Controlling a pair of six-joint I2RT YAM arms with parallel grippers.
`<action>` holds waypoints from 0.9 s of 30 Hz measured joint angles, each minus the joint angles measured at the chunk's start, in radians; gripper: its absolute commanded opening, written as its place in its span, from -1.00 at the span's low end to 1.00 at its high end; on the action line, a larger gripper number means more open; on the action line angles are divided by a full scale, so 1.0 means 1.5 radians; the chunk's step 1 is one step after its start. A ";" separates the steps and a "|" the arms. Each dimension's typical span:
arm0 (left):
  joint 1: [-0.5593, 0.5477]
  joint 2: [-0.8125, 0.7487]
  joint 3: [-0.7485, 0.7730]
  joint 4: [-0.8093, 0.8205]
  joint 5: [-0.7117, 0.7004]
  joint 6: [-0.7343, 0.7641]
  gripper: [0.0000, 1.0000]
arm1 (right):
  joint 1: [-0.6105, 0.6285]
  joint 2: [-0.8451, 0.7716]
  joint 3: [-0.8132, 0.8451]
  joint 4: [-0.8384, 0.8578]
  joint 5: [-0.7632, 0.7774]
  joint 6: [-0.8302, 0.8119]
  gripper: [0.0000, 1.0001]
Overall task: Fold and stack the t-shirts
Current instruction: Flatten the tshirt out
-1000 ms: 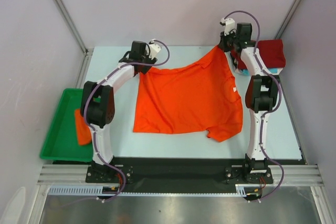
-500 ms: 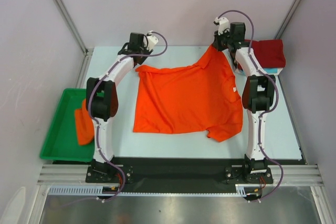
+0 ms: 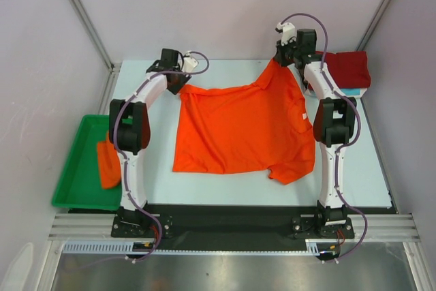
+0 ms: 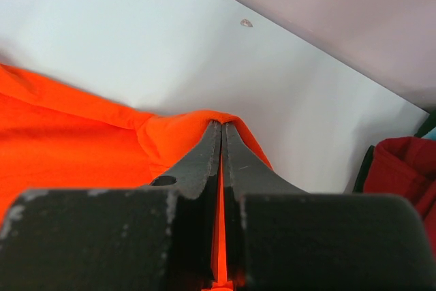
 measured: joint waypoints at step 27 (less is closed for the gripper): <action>0.000 0.059 0.055 -0.062 0.054 0.002 -0.20 | 0.009 0.000 0.000 0.000 0.021 -0.003 -1.00</action>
